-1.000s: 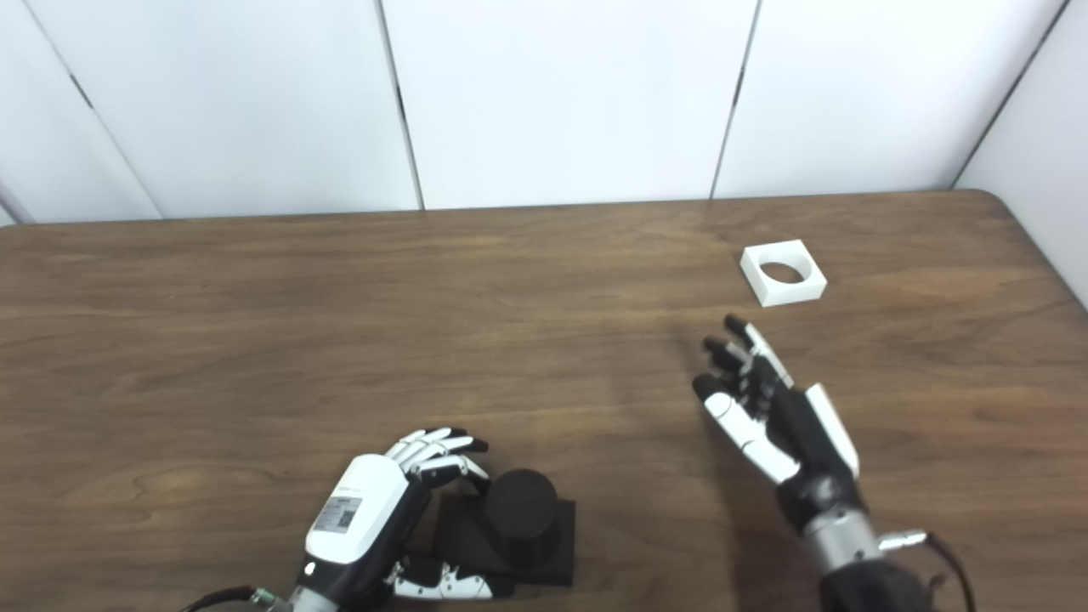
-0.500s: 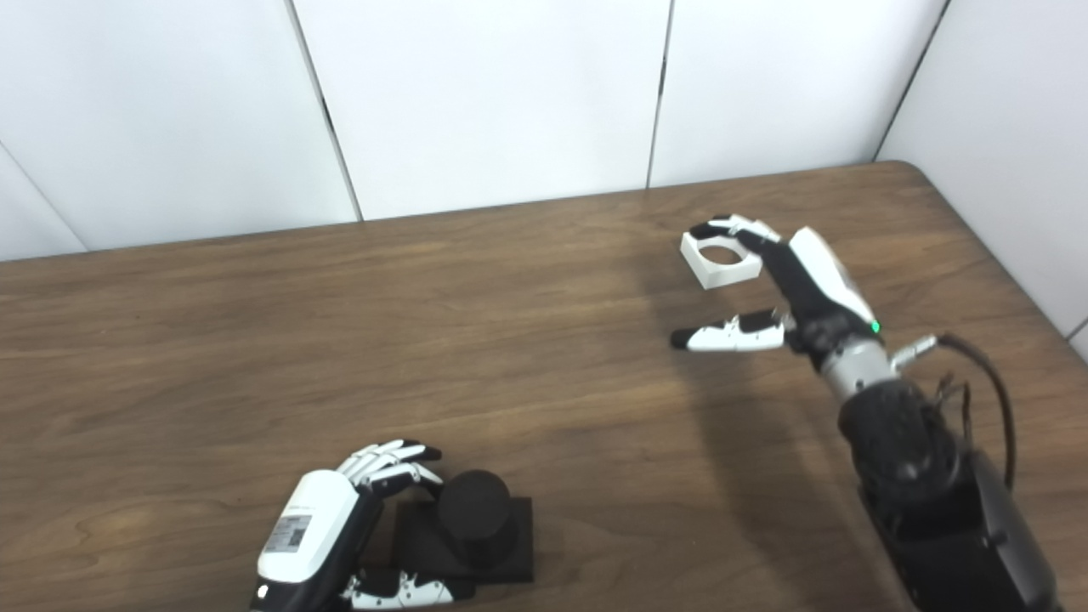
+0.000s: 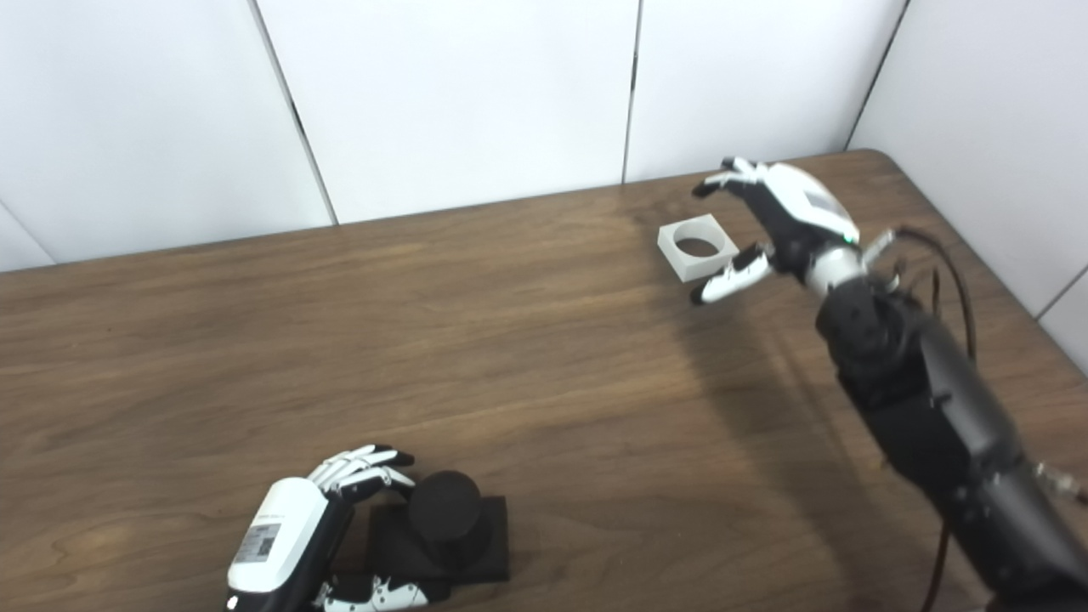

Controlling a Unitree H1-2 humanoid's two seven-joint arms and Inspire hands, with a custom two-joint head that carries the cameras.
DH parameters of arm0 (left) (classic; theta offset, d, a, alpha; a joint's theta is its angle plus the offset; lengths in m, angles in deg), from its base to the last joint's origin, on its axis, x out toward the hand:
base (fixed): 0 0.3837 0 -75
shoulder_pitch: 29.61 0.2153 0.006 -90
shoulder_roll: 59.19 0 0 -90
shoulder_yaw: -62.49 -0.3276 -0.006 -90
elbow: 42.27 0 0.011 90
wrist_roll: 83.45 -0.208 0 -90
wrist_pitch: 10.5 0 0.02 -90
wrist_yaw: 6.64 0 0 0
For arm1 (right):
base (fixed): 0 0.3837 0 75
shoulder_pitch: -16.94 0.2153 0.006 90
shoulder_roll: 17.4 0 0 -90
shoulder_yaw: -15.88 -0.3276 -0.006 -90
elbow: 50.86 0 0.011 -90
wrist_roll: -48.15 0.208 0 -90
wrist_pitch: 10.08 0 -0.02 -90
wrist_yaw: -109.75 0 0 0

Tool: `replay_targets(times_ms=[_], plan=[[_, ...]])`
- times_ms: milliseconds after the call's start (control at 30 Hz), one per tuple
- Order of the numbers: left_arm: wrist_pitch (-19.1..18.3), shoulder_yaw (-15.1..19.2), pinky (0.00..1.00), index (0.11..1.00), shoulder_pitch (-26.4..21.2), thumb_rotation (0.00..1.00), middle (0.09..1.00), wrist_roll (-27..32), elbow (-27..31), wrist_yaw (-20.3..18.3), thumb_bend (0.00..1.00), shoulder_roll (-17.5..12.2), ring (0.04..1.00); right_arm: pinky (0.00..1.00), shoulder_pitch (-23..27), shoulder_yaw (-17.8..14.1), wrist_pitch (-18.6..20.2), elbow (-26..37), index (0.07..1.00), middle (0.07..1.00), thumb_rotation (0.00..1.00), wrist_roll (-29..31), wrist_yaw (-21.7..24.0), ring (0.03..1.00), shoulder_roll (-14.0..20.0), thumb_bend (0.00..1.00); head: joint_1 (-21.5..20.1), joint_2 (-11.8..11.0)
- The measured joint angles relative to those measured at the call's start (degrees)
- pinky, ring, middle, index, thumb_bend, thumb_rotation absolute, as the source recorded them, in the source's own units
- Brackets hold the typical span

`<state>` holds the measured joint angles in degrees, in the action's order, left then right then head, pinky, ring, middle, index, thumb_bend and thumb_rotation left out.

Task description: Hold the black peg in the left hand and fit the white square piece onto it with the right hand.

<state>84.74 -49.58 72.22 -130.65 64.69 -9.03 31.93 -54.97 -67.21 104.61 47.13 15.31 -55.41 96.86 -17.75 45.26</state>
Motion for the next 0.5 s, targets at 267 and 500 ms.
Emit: replay_targets(times_ms=[267,500], plan=[[0.06,-0.03,0.85,0.488,0.0,0.05,0.781,0.0,0.03,0.04,0.51,0.03,0.84,1.0,5.35,5.19,-2.75,-7.83,0.82,1.0,0.1,-4.97,2.95,1.0,1.16,0.93,0.35,0.0],[-0.34,-0.01,0.86,0.488,0.22,0.05,0.785,-0.07,0.69,-0.62,0.51,0.02,0.846,1.0,9.28,8.38,-3.69,-13.48,0.822,1.0,0.11,-8.45,4.23,1.0,1.22,0.94,0.79,-0.26]])
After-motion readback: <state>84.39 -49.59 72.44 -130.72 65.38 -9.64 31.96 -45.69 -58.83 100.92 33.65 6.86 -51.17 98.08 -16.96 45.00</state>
